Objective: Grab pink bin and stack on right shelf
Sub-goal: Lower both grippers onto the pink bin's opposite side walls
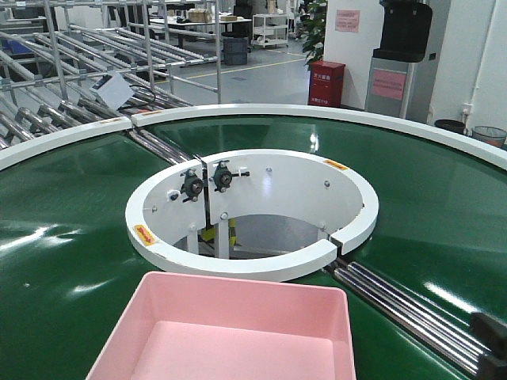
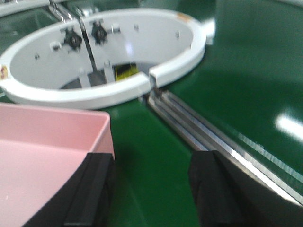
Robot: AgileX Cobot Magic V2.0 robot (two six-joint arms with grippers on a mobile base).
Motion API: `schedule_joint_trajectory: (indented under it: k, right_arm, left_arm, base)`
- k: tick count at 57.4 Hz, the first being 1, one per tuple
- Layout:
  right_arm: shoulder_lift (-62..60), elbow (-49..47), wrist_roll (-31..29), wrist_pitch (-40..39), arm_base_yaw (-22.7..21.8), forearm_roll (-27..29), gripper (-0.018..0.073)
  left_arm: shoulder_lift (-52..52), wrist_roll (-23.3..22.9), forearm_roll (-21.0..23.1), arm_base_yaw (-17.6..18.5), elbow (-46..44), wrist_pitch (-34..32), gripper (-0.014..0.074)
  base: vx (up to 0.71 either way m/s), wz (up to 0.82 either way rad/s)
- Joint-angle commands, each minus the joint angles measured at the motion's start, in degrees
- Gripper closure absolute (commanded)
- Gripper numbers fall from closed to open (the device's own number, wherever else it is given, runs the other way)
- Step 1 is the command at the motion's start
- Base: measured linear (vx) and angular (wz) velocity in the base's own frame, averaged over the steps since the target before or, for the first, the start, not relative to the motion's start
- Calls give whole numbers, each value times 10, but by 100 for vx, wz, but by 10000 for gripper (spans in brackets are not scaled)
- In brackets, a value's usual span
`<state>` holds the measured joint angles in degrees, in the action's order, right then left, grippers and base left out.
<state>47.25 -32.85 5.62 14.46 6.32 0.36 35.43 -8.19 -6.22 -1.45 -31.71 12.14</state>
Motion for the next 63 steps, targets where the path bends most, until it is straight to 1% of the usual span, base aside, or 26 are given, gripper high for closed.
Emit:
schedule_joint_trajectory:
  k: [1,6,9,12,14,17,21,24,27,31,35,42,50,57,59,63]
  right_arm:
    - [38,-41,-7,18,1,23,110]
    - [89,-83,-32,73,9,40,110]
    - [121,-114,-51,93,24,44,110]
    - [158,-149,-56,109,46,44,110]
    - [179,-168,-48,118,60,44,110]
    - [215,-198,-21,136,81,44,110]
    - [264,-236,18,161,103,41,110]
    - [299,-259,49,169,113,38,110]
    - [330,-277,82,169,118,32,110]
    - [364,-298,119,170,125,26,110]
    - [396,-310,141,171,126,21,111]
    - [438,-322,177,173,126,-4,111]
    - [473,-322,177,161,126,-4,111]
    - [493,-322,177,161,126,-4,111]
    - [496,-322,177,160,126,-4,111]
    - [502,-322,177,155,126,-4,111]
  left_arm:
    - [28,10,5,18,-21,-48,127]
    - [76,40,5,48,-43,-16,127]
    - [114,53,5,65,-68,8,127]
    - [151,54,7,78,-98,29,127]
    - [184,54,8,88,-124,42,127]
    - [236,55,19,100,-163,76,127]
    - [301,72,43,110,-222,130,127]
    - [342,97,62,116,-260,167,127]
    - [389,121,97,119,-302,204,127]
    - [448,164,138,119,-352,237,127]
    - [499,189,167,119,-390,253,127]
    - [559,204,191,119,-427,257,127]
    - [604,224,218,119,-445,266,127]
    - [635,266,277,121,-445,274,127]
    - [643,277,285,122,-445,276,127]
    - [658,284,294,124,-445,279,127]
  base:
    - [0,0]
    - [0,0]
    - [0,0]
    - [0,0]
    - [0,0]
    - [0,0]
    - [0,0]
    - [0,0]
    - [0,0]
    - [0,0]
    - [0,0]
    - [0,0]
    - [0,0]
    - [0,0]
    - [0,0]
    - [0,0]
